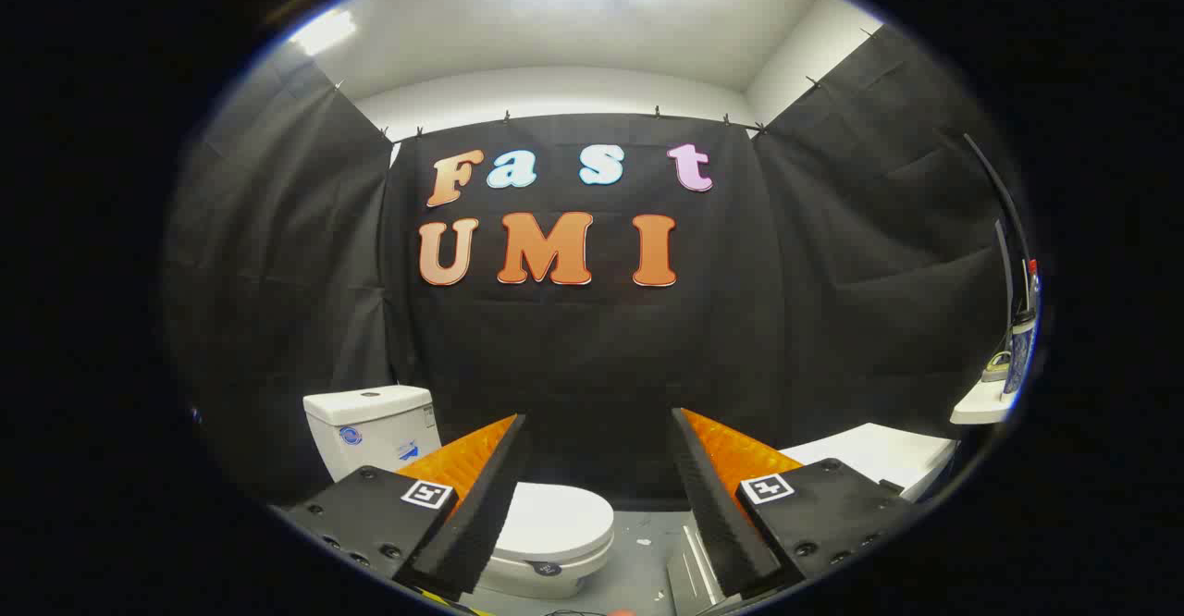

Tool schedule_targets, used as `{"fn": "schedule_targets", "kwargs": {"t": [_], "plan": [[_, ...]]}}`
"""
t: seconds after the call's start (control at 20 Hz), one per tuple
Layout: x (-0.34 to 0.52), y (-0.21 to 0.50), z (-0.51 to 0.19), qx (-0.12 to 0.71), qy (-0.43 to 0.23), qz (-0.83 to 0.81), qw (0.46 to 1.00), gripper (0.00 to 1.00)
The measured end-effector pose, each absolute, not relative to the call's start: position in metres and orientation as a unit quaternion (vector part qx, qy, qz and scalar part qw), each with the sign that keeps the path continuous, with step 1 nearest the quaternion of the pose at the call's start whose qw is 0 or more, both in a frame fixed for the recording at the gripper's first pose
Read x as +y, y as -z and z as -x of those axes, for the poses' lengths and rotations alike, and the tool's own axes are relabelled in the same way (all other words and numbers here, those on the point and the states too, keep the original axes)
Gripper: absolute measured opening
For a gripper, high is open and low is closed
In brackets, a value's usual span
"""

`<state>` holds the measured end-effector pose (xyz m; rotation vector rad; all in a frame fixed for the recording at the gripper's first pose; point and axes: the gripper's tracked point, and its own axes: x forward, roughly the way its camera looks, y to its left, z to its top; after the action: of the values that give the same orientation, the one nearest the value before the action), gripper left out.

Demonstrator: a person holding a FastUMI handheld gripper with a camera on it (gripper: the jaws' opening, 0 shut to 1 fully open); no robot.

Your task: Open the toilet lid.

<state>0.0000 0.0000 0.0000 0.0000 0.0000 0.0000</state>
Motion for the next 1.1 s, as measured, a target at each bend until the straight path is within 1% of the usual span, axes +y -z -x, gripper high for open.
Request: {"fn": "schedule_targets", "kwargs": {"t": [0.35,1.1], "plan": [[-0.001,0.009,-0.003,0.009,-0.003,-0.011,1.000,0.97],[-0.012,0.003,-0.002,0.000,0.010,-0.016,1.000,0.97]]}}
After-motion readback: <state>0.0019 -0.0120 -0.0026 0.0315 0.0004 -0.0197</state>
